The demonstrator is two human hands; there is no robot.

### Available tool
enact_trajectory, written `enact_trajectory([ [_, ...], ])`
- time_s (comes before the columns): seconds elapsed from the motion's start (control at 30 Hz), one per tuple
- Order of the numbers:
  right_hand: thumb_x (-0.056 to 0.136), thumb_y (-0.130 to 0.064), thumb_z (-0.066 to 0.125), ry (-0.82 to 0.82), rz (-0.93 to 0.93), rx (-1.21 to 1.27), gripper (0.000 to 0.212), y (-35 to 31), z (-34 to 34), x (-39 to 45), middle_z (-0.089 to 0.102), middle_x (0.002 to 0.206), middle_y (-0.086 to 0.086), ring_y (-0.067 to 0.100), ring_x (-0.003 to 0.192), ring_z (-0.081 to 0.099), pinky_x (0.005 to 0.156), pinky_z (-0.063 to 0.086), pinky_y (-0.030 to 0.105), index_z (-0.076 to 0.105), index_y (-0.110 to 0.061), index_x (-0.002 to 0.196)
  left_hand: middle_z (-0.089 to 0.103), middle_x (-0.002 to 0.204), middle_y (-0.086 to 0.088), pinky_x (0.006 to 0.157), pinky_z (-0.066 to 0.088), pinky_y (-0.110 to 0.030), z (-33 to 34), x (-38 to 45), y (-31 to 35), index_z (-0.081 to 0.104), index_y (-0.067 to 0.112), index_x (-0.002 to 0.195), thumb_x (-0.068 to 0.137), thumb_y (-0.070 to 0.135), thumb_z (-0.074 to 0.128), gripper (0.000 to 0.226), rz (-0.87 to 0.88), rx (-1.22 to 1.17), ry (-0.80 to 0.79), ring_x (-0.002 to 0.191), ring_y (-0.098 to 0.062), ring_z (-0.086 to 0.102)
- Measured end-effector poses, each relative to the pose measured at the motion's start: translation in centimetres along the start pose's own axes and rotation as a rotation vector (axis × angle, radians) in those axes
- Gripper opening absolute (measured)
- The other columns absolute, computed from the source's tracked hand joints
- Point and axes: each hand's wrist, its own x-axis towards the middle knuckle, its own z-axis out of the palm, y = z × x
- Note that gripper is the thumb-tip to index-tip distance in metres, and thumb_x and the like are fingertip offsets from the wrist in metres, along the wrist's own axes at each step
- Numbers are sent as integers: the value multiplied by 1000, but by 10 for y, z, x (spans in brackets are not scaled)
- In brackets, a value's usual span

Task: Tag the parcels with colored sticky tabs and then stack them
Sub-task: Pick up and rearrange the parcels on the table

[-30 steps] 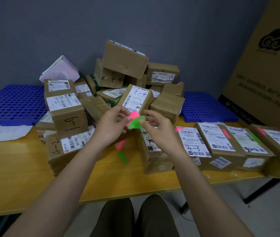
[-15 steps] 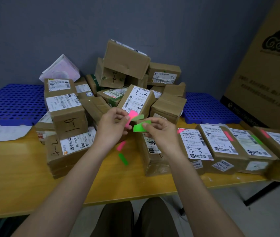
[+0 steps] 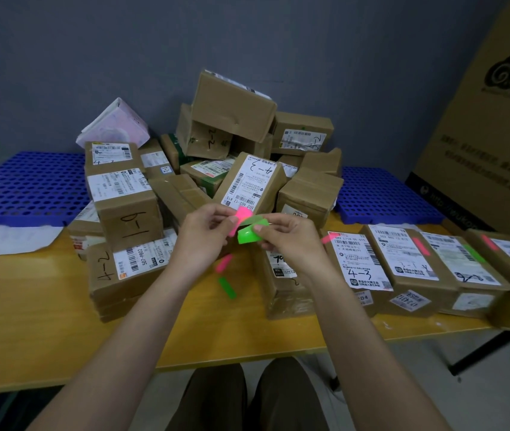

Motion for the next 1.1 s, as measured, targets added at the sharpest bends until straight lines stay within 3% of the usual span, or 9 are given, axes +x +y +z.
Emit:
enact_trajectory([
  [0.07,88,-11,68,7,-5,-7,10,1,2,0,71,89,5,9,71,63,60,49,14,71,-14,97,65,91,5,66,52,-19,1,0,0,60,30,87,93,18,59,13,-25,-31,-8,81,-9,62],
  [0.17,89,-13,67,22,-26,-28,9,4,3,1,68,86,4,8,69,62,58,47,12,70,-21,85,65,93,3,67,53,-20,1,-1,-1,60,23,92,93,16,57,8,-74,-99,5,81,-9,64],
  [0.37,87,-11,69,53,-98,-74,10,10,3,1,70,88,6,11,75,68,67,55,19,71,-14,97,66,96,1,75,55,-24,2,1,-1,60,21,90,94,15,56,8,-115,-165,13,89,-10,65],
  [0.5,84,-6,72,98,-128,-94,10,7,12,6,68,92,10,14,75,69,65,57,22,69,-11,92,65,103,-11,76,58,-30,3,0,4,61,14,89,94,13,55,8,-279,-346,-78,97,-22,65],
  [0.7,86,-4,67,44,-137,-65,17,2,16,8,68,96,12,13,75,65,60,50,14,67,-16,98,65,91,-6,66,58,-20,1,0,6,64,8,93,92,7,59,5,-261,-335,-39,81,-14,62],
  [0.87,92,-11,59,49,-213,-61,21,-2,8,1,70,94,-9,4,92,64,81,53,19,70,-29,92,67,98,-7,64,57,-17,-1,1,4,66,8,94,91,9,61,6,-226,-322,-1,83,-14,64],
  [0.97,89,-22,66,74,-253,-107,10,-4,8,-2,70,87,-12,-1,84,62,74,50,13,70,-30,85,66,102,-7,65,57,-18,0,2,5,66,6,99,91,11,61,11,-219,-313,5,86,-14,64],
  [1.1,89,-21,67,143,-308,-152,6,-5,12,-3,69,84,-8,0,79,60,68,46,9,71,-20,86,65,103,-7,66,58,-19,0,2,5,66,8,96,92,11,60,8,-230,-343,17,86,-13,63],
])
